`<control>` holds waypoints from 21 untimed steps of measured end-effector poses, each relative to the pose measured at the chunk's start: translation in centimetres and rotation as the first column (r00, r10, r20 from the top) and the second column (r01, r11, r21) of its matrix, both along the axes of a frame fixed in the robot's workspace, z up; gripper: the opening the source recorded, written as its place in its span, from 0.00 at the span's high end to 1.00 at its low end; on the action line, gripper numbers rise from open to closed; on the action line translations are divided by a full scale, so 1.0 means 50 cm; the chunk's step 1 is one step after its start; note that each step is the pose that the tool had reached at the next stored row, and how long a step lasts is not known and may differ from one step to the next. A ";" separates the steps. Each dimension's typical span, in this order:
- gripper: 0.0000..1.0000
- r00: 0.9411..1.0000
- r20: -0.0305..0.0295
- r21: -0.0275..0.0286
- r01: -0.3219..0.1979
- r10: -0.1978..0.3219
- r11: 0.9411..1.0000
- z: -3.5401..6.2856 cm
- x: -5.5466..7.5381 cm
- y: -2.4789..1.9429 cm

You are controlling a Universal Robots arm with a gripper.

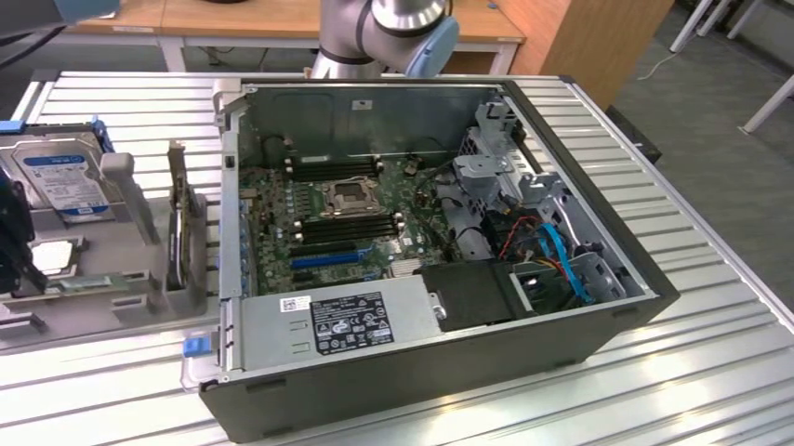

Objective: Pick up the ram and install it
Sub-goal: 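Pick up the ram and move it above insertion slot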

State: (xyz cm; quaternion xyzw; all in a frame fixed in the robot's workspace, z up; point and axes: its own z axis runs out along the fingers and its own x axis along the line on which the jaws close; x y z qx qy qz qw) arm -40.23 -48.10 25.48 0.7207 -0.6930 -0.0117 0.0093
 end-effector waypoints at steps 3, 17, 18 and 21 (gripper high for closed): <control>0.87 1.000 0.000 -0.002 -0.021 0.021 1.000 0.014 0.000 0.0004; 0.87 0.999 -0.001 -0.012 -0.035 0.035 0.999 0.127 0.000 0.0009; 0.87 0.999 -0.001 -0.013 -0.036 0.036 0.999 0.136 0.000 0.0009; 0.87 0.999 -0.001 -0.015 -0.036 0.036 0.999 0.164 0.000 0.0009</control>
